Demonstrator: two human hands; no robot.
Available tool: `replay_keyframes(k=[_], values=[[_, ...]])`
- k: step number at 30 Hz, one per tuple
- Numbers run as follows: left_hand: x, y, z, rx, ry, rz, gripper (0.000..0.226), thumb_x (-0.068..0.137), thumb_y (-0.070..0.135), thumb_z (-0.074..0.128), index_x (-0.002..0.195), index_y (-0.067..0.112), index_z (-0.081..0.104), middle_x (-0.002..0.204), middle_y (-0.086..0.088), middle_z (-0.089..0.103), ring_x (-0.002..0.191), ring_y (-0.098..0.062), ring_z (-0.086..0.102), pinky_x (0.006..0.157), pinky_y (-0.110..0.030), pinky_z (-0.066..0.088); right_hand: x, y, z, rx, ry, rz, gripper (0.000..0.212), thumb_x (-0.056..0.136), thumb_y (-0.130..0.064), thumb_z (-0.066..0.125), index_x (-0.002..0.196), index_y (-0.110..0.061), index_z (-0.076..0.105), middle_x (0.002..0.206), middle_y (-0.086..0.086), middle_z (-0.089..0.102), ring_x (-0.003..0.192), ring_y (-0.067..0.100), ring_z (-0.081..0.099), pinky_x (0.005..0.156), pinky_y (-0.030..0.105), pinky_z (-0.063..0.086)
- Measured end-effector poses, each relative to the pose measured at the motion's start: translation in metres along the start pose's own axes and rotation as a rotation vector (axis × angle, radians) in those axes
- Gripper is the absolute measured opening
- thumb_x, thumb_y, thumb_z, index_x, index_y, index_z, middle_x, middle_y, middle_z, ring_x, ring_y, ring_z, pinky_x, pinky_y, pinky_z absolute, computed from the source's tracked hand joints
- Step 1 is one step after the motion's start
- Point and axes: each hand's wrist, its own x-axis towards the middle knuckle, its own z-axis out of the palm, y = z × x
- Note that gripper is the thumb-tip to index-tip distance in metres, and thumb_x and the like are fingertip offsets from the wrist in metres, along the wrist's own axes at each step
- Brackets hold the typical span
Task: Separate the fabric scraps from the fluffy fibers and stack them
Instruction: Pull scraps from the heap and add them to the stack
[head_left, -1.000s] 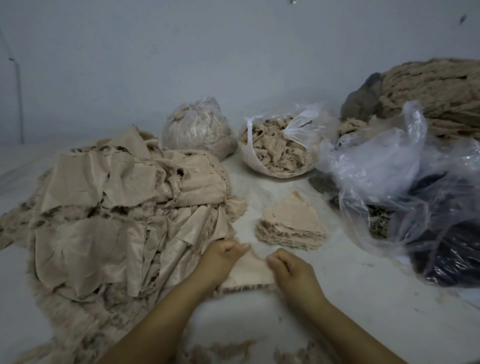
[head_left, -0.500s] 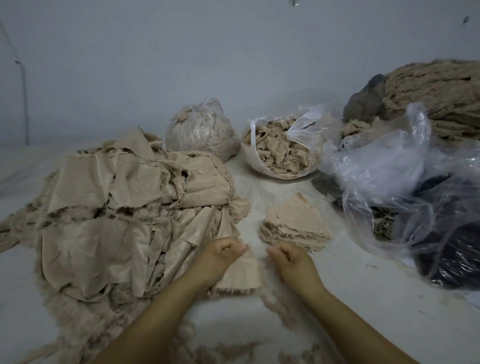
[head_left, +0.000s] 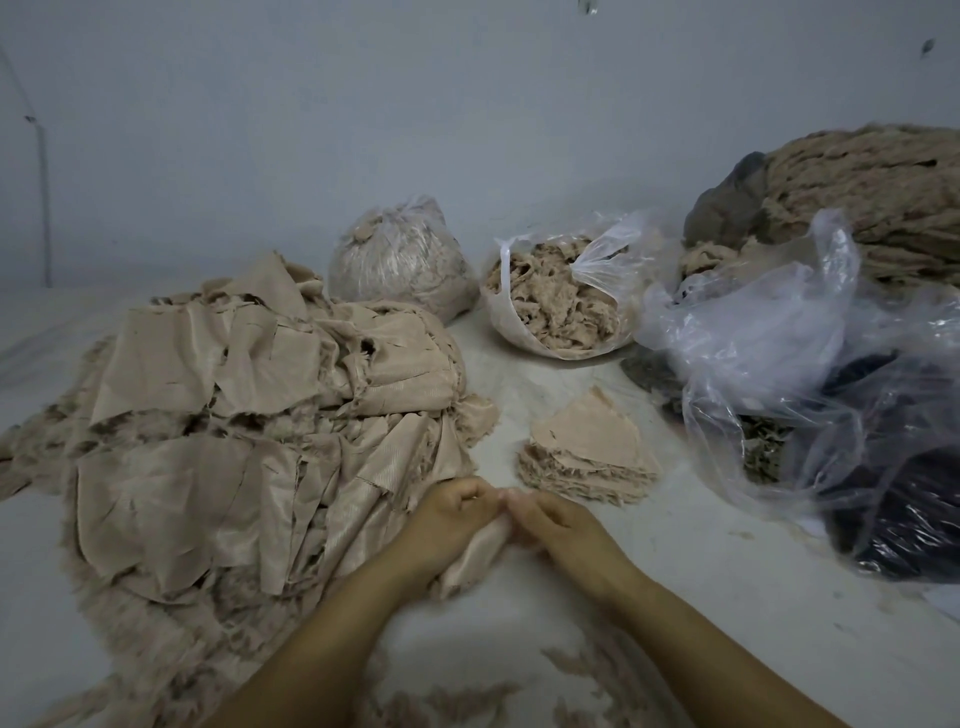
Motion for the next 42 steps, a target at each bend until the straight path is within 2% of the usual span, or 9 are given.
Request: replay_keyframes(k=[5, 7, 10, 15, 20, 25, 32, 37, 42], values=[[-0.001, -0.003, 0.018, -0.009, 0.100, 0.003, 0.019, 0.097, 0.022, 0.051, 0.091, 0.009, 0.064, 0.092, -0.006, 0.069, 0.087, -0.012, 0.063, 0.080, -0.023, 0.049, 0.007, 0.006, 0.023, 0.233, 0.235, -0.043, 0.028, 0.092, -0.025, 0.060, 0.071, -0.012, 0.048, 0.062, 0.000, 0.044, 0.061, 0.013, 0.041, 0.058, 0.027, 0.035], [0.000, -0.005, 0.020, -0.096, 0.112, -0.079, 0.025, 0.095, 0.031, 0.055, 0.088, 0.009, 0.064, 0.086, -0.004, 0.068, 0.082, -0.014, 0.064, 0.077, -0.028, 0.049, 0.009, 0.009, 0.023, 0.286, 0.309, -0.014, 0.028, 0.093, -0.024, 0.059, 0.070, -0.013, 0.048, 0.059, -0.008, 0.045, 0.057, 0.008, 0.041, 0.057, 0.024, 0.035], [-0.004, -0.007, 0.018, -0.074, 0.076, -0.102, 0.023, 0.091, 0.024, 0.062, 0.071, 0.012, 0.060, 0.062, 0.004, 0.059, 0.052, -0.003, 0.054, 0.051, -0.016, 0.042, 0.014, 0.012, 0.013, 0.341, 0.424, -0.025, 0.020, 0.092, -0.020, 0.061, 0.074, -0.014, 0.056, 0.063, -0.009, 0.054, 0.060, 0.007, 0.048, 0.058, 0.019, 0.040], [-0.004, -0.007, 0.011, -0.160, 0.230, -0.048, 0.028, 0.092, 0.014, 0.059, 0.065, 0.012, 0.052, 0.047, 0.009, 0.049, 0.039, -0.001, 0.042, 0.040, -0.012, 0.032, 0.017, 0.017, 0.003, 0.428, 0.537, -0.021, 0.010, 0.087, -0.020, 0.068, 0.076, -0.021, 0.067, 0.069, -0.015, 0.066, 0.069, 0.003, 0.059, 0.068, 0.022, 0.048], [0.003, -0.005, 0.009, -0.068, 0.330, 0.126, 0.024, 0.087, 0.009, 0.065, 0.064, 0.009, 0.060, 0.049, 0.006, 0.048, 0.043, 0.001, 0.043, 0.047, -0.011, 0.036, 0.023, 0.025, -0.002, 0.260, 0.525, 0.105, 0.017, 0.086, -0.023, 0.068, 0.073, -0.014, 0.063, 0.070, -0.006, 0.064, 0.071, 0.014, 0.057, 0.068, 0.030, 0.043], [0.012, 0.000, 0.006, -0.073, 0.327, 0.176, 0.017, 0.081, 0.006, 0.070, 0.069, 0.017, 0.072, 0.049, 0.009, 0.060, 0.048, 0.002, 0.054, 0.052, -0.010, 0.043, 0.021, 0.018, -0.007, 0.387, 0.340, 0.115, 0.017, 0.084, -0.019, 0.071, 0.069, -0.013, 0.068, 0.056, -0.009, 0.063, 0.050, 0.002, 0.055, 0.050, 0.015, 0.043], [0.021, -0.007, -0.002, -0.259, 0.435, 0.026, 0.014, 0.084, 0.006, 0.067, 0.075, 0.013, 0.075, 0.069, 0.001, 0.073, 0.064, -0.005, 0.065, 0.059, -0.013, 0.050, 0.057, -0.009, -0.043, 0.398, 0.663, -0.070, 0.015, 0.083, -0.015, 0.071, 0.072, -0.021, 0.065, 0.067, -0.003, 0.063, 0.063, 0.010, 0.055, 0.066, 0.025, 0.046], [0.015, -0.023, -0.012, 0.356, 0.362, 0.032, 0.021, 0.083, 0.029, 0.070, 0.067, 0.016, 0.066, 0.054, 0.013, 0.053, 0.057, -0.007, 0.048, 0.054, -0.018, 0.037, 0.098, -0.007, -0.077, 0.275, 0.669, 0.031, 0.019, 0.087, -0.024, 0.068, 0.069, -0.022, 0.062, 0.067, -0.006, 0.063, 0.066, 0.013, 0.056, 0.066, 0.027, 0.045], [0.002, -0.033, -0.010, 0.906, 0.183, 0.023, 0.026, 0.083, 0.046, 0.063, 0.095, 0.022, 0.063, 0.094, 0.009, 0.051, 0.094, -0.011, 0.054, 0.073, -0.023, 0.038, 0.099, 0.020, -0.090, -0.292, 0.628, 0.158, 0.019, 0.092, -0.036, 0.055, 0.094, -0.017, 0.059, 0.100, 0.004, 0.064, 0.092, 0.025, 0.058, 0.075, 0.032, 0.040]])
